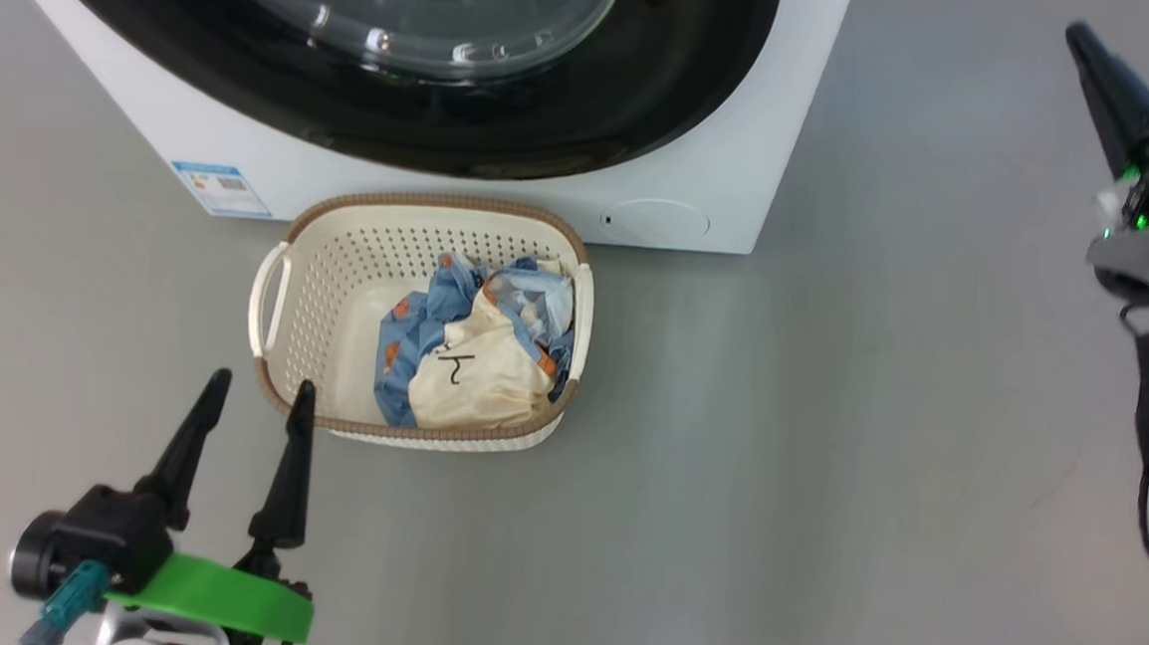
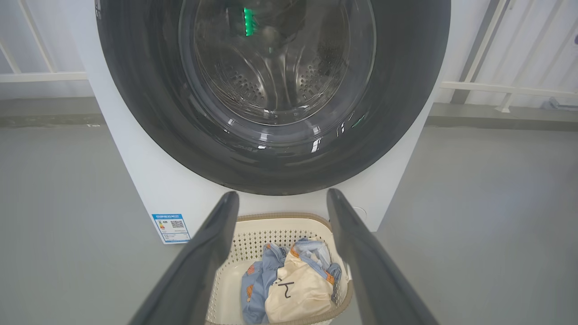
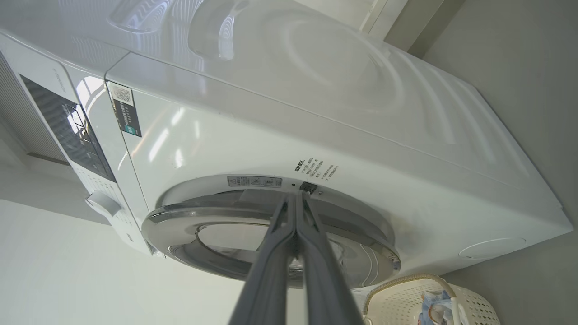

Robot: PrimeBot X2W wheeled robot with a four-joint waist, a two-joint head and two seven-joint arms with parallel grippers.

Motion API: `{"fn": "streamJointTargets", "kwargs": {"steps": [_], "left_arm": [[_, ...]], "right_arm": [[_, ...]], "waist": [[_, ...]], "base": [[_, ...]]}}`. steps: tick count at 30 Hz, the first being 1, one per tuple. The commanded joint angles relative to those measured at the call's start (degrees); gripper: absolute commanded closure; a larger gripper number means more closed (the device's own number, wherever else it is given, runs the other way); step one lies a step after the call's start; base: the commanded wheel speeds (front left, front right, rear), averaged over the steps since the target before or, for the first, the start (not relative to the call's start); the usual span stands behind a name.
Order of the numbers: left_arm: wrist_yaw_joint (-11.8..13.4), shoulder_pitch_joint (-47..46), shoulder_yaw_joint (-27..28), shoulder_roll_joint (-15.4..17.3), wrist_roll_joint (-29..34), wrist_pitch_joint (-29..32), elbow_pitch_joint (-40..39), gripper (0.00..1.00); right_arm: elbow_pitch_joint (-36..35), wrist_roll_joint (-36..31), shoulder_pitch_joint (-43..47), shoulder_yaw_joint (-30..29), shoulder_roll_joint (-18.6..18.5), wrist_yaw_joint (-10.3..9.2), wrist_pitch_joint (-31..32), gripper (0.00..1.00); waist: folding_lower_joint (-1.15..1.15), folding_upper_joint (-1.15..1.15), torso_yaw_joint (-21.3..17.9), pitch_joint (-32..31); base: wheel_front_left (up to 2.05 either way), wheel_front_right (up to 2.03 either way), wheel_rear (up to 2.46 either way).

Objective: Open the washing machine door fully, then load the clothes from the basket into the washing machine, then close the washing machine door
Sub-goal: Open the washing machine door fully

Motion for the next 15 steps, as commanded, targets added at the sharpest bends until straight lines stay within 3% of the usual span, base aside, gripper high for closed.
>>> {"fn": "streamJointTargets", "kwargs": {"steps": [1,8,15], "left_arm": [[0.38,-2.18,1.1,0.71,-0.81,-0.36,-1.81,0.0],[1.35,-4.39,-2.08,0.71,-2.24,-0.36,-2.56,0.0],[2.31,-6.5,-3.6,0.71,-3.04,-0.36,-4.28,0.0]], "right_arm": [[-0.51,0.61,-3.0,0.19,-0.35,-0.05,1.7,1.0],[5.25,0.32,-11.73,-0.33,-1.35,-0.05,7.61,1.0],[7.46,-1.09,-18.28,-0.4,-0.83,-0.05,9.17,1.0]], "waist": [[-0.01,0.0,1.13,1.82],[-0.01,0.0,3.04,5.96],[-0.01,0.0,4.52,9.62]], "base": [[0.0,0.0,0.0],[0.0,0.0,0.0],[0.0,0.0,0.0]]}}
